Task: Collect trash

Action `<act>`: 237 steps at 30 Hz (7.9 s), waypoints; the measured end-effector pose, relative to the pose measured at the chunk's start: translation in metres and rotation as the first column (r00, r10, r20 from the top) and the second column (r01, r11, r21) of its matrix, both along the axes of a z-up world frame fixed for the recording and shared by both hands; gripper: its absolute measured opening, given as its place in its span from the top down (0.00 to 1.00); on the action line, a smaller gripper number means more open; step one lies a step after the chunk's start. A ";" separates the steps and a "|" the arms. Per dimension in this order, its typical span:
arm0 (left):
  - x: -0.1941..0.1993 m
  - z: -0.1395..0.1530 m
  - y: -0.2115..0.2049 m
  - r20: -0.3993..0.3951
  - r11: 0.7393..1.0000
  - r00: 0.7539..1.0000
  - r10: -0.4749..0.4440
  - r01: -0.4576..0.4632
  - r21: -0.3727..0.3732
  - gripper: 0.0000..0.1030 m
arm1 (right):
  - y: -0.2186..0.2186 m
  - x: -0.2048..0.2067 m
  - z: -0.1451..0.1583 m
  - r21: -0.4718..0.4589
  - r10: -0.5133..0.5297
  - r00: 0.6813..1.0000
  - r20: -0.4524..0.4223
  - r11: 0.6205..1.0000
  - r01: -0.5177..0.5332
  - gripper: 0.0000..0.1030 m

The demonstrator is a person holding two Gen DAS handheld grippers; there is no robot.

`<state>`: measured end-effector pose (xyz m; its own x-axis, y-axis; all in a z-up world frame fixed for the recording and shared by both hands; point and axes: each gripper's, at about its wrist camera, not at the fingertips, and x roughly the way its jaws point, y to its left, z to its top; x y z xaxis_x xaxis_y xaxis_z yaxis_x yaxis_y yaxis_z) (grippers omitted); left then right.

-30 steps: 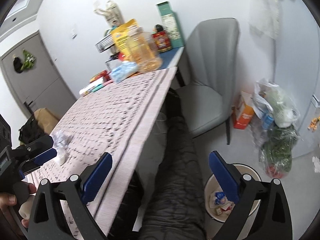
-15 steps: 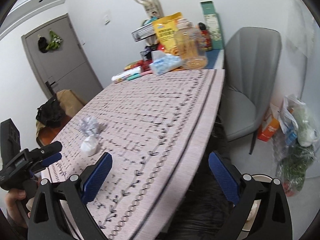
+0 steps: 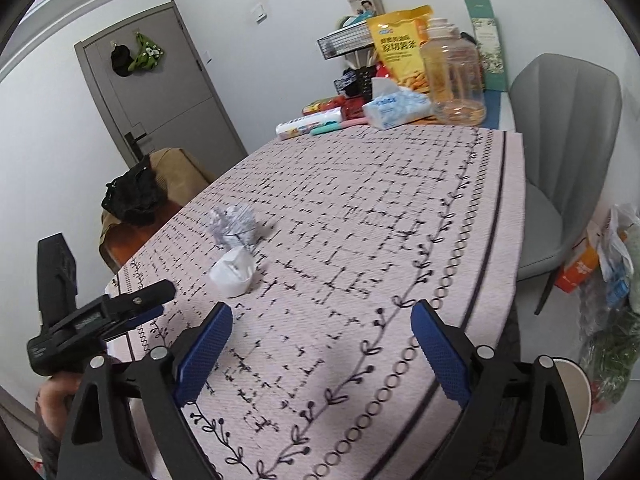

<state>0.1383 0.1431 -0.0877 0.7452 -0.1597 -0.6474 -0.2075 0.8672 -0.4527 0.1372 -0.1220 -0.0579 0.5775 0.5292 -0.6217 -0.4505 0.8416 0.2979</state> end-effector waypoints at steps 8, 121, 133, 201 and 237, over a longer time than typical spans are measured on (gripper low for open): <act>0.040 -0.003 -0.014 -0.018 1.000 1.000 -0.019 0.019 0.018 0.06 | 0.006 0.009 -0.012 0.006 0.016 0.999 -0.031 1.000 -0.015 0.15; 0.124 -0.019 -0.347 -0.160 0.839 0.835 -0.527 0.541 0.062 0.68 | -0.302 0.039 -0.085 0.104 -0.475 0.861 -0.179 0.862 0.497 0.77; 0.132 -0.047 -0.388 -0.240 0.792 0.776 -0.584 0.609 0.045 0.68 | -0.346 0.039 -0.119 0.122 -0.567 0.790 -0.234 0.789 0.603 0.33; -0.006 0.112 -0.207 0.122 0.901 0.900 -0.418 0.393 0.184 0.06 | -0.190 -0.069 0.040 0.016 -0.440 0.896 0.052 0.898 0.440 0.07; -0.058 0.095 -0.160 0.191 0.931 0.937 -0.294 0.236 0.278 0.06 | -0.156 -0.097 0.022 0.004 -0.389 0.913 0.121 0.920 0.391 0.07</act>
